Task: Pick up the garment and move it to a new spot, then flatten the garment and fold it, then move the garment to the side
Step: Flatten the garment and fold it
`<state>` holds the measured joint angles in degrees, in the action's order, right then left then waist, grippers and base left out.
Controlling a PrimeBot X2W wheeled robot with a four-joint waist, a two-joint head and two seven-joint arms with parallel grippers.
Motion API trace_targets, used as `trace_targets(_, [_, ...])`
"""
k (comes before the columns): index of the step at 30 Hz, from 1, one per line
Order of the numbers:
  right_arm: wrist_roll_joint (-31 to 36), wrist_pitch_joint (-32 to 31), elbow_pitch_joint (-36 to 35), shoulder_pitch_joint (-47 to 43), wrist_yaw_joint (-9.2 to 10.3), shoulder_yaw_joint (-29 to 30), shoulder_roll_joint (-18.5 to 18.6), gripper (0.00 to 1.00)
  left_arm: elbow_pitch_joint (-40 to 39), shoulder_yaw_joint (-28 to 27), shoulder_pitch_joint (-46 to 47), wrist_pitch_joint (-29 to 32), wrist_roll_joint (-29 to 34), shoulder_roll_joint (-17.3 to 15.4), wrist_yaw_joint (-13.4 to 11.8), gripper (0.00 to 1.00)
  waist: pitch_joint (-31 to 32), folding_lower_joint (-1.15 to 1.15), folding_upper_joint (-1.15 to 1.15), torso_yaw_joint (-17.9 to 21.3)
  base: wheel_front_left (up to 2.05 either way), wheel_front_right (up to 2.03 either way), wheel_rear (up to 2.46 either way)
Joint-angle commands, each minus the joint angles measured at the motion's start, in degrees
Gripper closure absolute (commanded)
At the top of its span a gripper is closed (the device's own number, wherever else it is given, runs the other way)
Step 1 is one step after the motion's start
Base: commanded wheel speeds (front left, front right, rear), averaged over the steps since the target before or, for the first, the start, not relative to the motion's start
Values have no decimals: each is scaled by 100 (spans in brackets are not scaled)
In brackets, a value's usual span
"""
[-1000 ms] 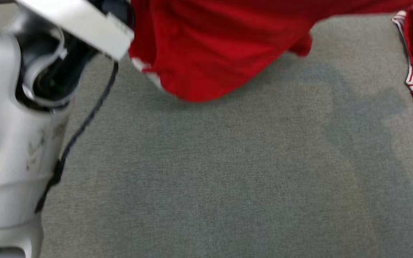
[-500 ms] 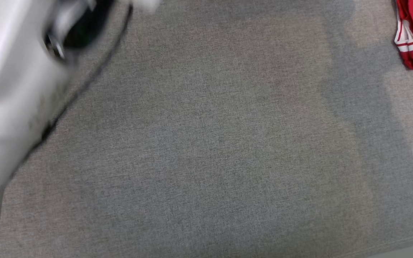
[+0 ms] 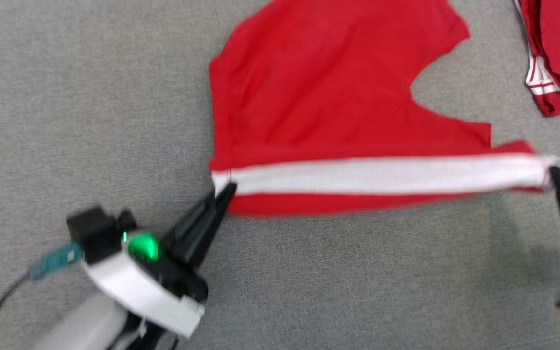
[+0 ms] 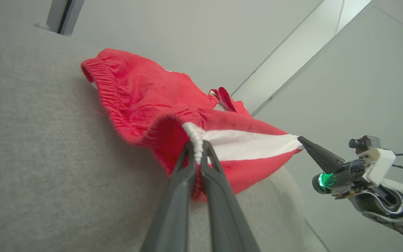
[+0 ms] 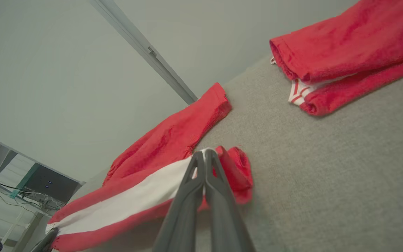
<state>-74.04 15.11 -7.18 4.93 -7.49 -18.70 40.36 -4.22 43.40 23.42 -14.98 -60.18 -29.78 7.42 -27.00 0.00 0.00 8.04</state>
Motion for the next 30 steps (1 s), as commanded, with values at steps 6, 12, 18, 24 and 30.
trace_targets(6, [-477, 2, -621, -1019, 1, 208, 44, 100, -417, -631, -1332, -23, 388, 41, 6, 100, 286, 0, 0, -118, 0, 0, 0])
trace_targets(12, [-638, 2, -1172, -1690, 1, 448, 370, 100, -767, -570, -2037, 1, 518, -174, -25, 100, 491, 0, 0, -266, 0, 0, 0])
trace_targets(18, [-475, 2, -1340, -1887, 1, 771, 664, 100, -1088, -589, -2078, 188, 200, -211, -89, 100, 586, 0, 0, -461, 0, 0, 0])
trace_targets(24, [-419, -279, -972, -1069, 1, 593, 956, 100, -945, -578, -1383, 694, -560, 157, -44, 100, 442, 0, 0, -683, 0, 0, 0])
trace_targets(30, [-551, -795, -410, -36, 1, 443, 1100, 100, -419, -698, -554, 1325, -1338, 477, -33, 100, 210, 0, 0, -927, 0, 0, 0])
